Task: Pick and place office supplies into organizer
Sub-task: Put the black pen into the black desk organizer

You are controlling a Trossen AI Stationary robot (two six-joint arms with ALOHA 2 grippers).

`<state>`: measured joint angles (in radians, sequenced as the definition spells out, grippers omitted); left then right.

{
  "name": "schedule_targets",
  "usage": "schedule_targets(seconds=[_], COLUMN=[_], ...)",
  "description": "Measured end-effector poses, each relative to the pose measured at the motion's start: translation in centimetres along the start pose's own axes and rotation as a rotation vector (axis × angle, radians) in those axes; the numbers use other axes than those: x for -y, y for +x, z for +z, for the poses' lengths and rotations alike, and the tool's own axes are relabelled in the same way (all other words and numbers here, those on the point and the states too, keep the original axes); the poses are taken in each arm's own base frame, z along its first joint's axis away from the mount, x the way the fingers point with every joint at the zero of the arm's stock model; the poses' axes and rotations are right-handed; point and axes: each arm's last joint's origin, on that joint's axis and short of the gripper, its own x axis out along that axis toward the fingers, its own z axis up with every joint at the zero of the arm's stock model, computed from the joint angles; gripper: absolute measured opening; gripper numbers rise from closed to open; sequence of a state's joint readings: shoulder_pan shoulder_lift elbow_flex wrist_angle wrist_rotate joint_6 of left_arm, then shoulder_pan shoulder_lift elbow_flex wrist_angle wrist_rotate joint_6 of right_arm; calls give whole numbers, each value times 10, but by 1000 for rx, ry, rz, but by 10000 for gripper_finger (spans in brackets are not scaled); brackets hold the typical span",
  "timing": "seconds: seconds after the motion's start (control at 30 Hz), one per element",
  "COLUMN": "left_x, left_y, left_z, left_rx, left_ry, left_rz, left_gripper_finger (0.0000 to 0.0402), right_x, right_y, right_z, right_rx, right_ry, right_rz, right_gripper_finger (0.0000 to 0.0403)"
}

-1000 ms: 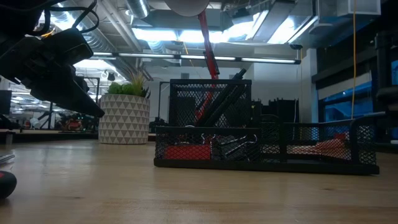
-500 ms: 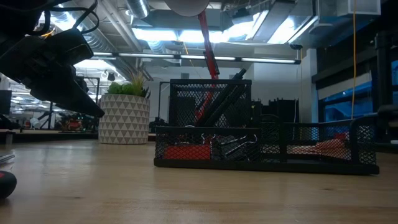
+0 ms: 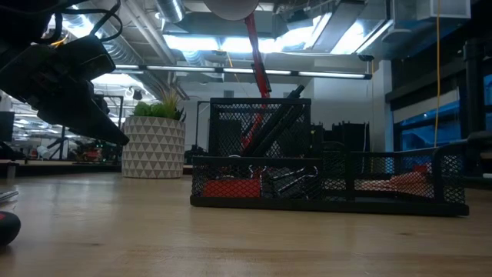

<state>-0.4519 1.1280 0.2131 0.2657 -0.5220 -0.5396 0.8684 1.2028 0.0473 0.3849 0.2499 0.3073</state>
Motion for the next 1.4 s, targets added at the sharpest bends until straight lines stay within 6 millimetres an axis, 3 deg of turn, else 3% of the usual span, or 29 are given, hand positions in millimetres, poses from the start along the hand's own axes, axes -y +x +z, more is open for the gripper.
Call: schedule_targets(seconds=[0.67, 0.97, 1.4], left_x=[0, 0, 0], left_y=[0, 0, 0], left_z=[0, 0, 0], left_rx=[0, 0, 10], left_ry=[1, 2, 2], left_rz=[0, 0, 17], left_gripper_finger=[90, 90, 90], right_x=[-2, -3, -3], right_y=[0, 0, 0], right_z=[7, 8, 8], right_rx=[77, 79, 80], right_ry=[30, 231, 231], right_rz=[36, 48, 51], right_gripper_finger=[132, 132, 132])
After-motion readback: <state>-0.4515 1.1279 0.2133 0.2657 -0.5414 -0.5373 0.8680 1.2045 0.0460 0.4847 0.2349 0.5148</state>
